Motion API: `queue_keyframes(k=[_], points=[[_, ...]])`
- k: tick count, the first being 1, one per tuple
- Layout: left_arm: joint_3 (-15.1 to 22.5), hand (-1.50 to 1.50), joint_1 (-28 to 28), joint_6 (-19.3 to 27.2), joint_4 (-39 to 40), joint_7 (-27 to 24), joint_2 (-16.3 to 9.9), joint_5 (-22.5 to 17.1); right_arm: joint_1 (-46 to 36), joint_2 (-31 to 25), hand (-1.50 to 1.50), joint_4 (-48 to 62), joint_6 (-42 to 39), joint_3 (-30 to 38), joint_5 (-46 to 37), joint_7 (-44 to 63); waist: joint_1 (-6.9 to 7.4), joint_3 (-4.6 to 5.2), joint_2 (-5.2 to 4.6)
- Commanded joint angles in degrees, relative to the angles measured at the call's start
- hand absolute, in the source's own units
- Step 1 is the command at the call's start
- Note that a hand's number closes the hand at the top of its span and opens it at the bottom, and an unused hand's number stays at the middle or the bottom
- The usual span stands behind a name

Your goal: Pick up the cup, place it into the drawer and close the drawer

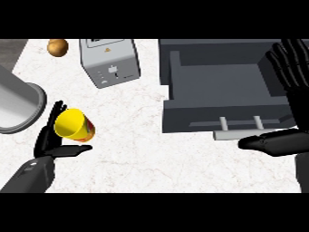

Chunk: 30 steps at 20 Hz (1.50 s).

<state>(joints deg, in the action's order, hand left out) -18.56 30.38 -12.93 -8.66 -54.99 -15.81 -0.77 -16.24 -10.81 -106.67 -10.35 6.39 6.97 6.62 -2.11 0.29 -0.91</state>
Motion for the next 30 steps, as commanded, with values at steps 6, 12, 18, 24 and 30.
queue_keyframes(k=[6, 12, 18, 24, 30], points=[[-0.24, 1.50, 1.28, -12.49, 0.01, -2.08, 1.29, -0.96, -1.34, -1.32, -1.50, -0.99, -0.53, 0.52, 1.03, 2.84, -0.06, 0.04, 0.07], [-0.83, 1.50, 0.51, 6.71, -4.65, -10.95, 2.16, 0.34, -1.73, -2.18, -1.50, 1.42, -1.18, 1.54, 0.12, -0.07, 0.07, -0.01, -0.10], [-3.31, 1.50, -0.61, 9.98, -4.85, -16.30, 4.62, -1.11, -0.49, -1.31, -1.50, -0.49, -0.50, 2.53, 2.11, 1.16, 0.07, -0.04, 0.15], [-3.94, 1.50, 1.67, 4.02, -8.78, -16.11, 9.04, -3.28, 0.30, -2.26, -1.50, 0.65, -1.99, 2.46, 1.56, -0.21, 0.97, -0.16, 0.58], [0.69, 1.50, 7.18, 0.66, -15.38, -6.89, 8.18, -1.68, 0.61, -3.37, -1.50, 0.99, -2.36, 3.81, 2.23, 0.86, 2.12, -0.33, 1.17]])
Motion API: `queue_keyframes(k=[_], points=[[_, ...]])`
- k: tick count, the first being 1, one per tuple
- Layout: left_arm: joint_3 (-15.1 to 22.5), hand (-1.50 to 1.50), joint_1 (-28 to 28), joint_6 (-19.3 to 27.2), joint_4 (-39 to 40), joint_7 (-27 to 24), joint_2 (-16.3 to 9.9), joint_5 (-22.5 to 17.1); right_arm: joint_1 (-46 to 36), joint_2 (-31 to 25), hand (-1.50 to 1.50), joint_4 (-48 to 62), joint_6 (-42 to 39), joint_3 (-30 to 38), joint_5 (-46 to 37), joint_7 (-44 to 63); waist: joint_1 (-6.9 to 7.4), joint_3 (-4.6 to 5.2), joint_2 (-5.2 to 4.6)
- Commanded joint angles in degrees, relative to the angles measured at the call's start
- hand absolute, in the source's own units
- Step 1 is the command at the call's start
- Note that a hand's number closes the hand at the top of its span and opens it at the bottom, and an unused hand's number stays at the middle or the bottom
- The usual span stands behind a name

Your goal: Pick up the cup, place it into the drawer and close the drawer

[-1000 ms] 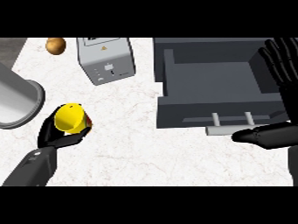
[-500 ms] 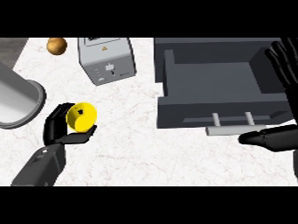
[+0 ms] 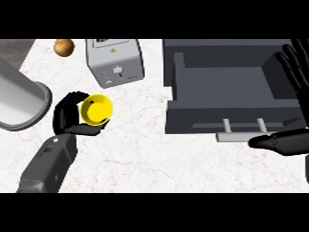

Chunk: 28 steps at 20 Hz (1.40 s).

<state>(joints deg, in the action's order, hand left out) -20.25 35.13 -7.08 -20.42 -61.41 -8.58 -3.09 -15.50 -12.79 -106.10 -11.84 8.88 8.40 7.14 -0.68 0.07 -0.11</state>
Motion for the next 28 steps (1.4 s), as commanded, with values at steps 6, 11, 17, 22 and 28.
queue_keyframes(k=[6, 11, 17, 22, 28], points=[[5.15, 1.50, 9.25, 0.06, -12.56, 10.40, 5.04, 0.10, 3.15, 0.52, -1.50, -0.73, -0.09, -0.04, -1.13, -1.80, 0.88, -0.13, 0.49], [8.64, 1.50, 14.11, 2.12, -21.09, 21.78, 7.39, 0.43, 3.48, 2.04, -1.50, -2.15, 2.20, -1.42, -3.75, -1.64, 1.05, -0.11, 0.57], [17.99, 1.50, 22.04, 11.83, -26.03, 34.86, 8.54, -6.08, 0.11, -0.49, -1.50, 3.32, 0.38, 2.33, -1.32, -3.52, 0.20, -0.11, 0.41], [18.12, 1.50, 32.17, 19.75, -17.95, 38.08, 8.57, -5.28, 2.44, 2.20, -1.50, 1.37, 1.46, -1.06, -3.64, -4.19, -0.97, -0.09, -0.12], [26.05, 1.50, 41.46, 27.17, -8.95, 47.63, 8.58, -9.98, 0.85, 0.89, -1.50, 5.46, -0.82, 0.48, -1.95, -6.85, -2.68, -0.17, -0.48]])
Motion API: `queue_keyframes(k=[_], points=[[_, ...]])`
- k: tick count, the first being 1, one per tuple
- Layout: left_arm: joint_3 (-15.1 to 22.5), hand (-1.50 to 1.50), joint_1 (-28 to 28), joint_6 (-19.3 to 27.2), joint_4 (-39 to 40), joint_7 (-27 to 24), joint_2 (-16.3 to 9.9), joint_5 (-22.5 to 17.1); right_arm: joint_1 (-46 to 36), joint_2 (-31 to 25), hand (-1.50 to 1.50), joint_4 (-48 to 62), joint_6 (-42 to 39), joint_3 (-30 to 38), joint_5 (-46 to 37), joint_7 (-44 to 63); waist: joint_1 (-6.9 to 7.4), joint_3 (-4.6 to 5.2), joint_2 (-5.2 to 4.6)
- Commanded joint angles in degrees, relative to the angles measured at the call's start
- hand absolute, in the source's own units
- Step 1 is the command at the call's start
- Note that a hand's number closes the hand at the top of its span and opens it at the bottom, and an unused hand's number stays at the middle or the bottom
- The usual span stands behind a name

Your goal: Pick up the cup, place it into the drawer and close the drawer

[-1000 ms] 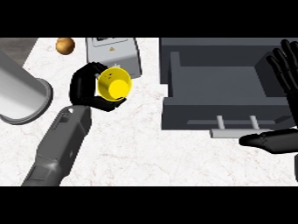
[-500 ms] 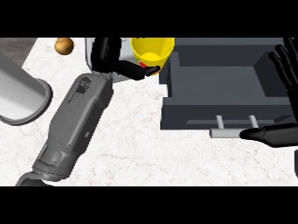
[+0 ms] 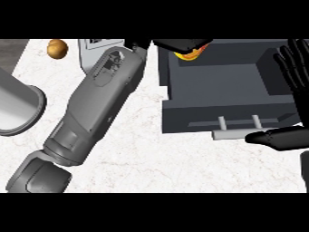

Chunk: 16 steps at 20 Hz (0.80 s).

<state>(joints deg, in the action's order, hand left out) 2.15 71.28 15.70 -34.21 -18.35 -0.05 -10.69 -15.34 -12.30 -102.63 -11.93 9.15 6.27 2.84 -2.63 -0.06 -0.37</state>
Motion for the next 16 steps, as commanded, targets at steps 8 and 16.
queue_keyframes(k=[8, 16], points=[[9.35, 1.50, 6.72, 2.07, 16.70, 3.93, 0.05, -4.80, -6.01, -0.23, -1.50, 2.25, -0.21, -1.11, -0.06, 0.47, -4.11, -0.05, -1.53], [16.99, 1.50, 3.86, -1.23, 18.58, 5.77, 0.05, -5.82, -5.49, 0.64, -1.50, 1.28, -2.32, -3.12, 1.12, -0.45, -8.08, -0.10, -2.01]])
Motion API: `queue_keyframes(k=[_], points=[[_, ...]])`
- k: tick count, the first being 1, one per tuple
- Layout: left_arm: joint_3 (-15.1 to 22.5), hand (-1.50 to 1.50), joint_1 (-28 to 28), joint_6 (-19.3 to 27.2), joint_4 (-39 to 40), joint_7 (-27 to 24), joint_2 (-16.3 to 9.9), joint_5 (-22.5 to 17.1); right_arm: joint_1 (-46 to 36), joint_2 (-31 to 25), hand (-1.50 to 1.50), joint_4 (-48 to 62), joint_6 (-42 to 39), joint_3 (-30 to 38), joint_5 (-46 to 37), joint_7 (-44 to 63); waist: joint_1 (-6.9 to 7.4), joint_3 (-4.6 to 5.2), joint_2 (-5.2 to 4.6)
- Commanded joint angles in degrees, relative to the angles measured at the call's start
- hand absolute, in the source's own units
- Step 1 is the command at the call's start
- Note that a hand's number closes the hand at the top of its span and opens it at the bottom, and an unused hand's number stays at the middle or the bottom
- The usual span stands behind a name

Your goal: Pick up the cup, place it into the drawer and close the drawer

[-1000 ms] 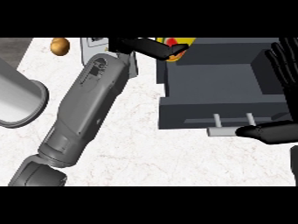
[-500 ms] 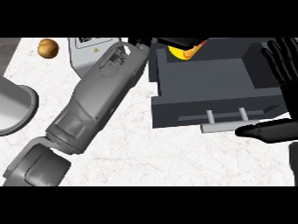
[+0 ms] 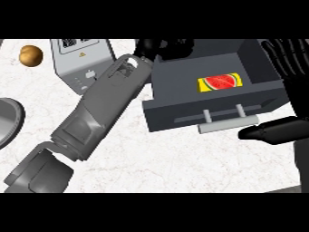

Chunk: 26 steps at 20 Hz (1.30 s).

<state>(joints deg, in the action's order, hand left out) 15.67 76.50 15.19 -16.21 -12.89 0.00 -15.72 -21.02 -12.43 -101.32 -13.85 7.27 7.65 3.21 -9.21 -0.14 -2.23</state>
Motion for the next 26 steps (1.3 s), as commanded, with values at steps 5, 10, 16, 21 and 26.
queue_keyframes(k=[5, 10, 16, 21, 26], points=[[1.78, -1.50, -3.99, 0.60, -1.21, -4.34, 0.00, -5.41, -2.98, 1.29, -1.50, -0.78, -2.55, -3.71, 1.90, 1.11, -3.17, 0.11, -0.83], [-0.05, -1.50, -4.09, -2.26, -5.63, -7.67, 0.00, -11.98, -2.76, 2.10, 1.50, 0.82, -10.42, -8.02, 7.25, -0.53, -2.85, 0.09, -0.72], [-1.95, -1.50, -4.39, -0.76, -6.53, -14.71, 0.00, -16.84, -0.93, -2.41, 1.50, 0.99, -20.33, -14.07, 10.95, 5.57, -0.74, 0.17, -0.01], [-2.15, -1.50, -4.47, 0.40, -6.04, -16.03, 0.00, -19.49, 1.56, -10.72, -1.50, 0.08, -25.37, -16.29, 2.90, 7.70, 2.72, 0.13, 1.01], [-0.82, -1.50, -6.03, 2.24, -6.79, -16.02, 0.00, -21.86, 2.72, -10.53, -1.50, -1.58, -18.92, -20.71, -15.59, 4.99, 5.49, 0.08, 1.59]])
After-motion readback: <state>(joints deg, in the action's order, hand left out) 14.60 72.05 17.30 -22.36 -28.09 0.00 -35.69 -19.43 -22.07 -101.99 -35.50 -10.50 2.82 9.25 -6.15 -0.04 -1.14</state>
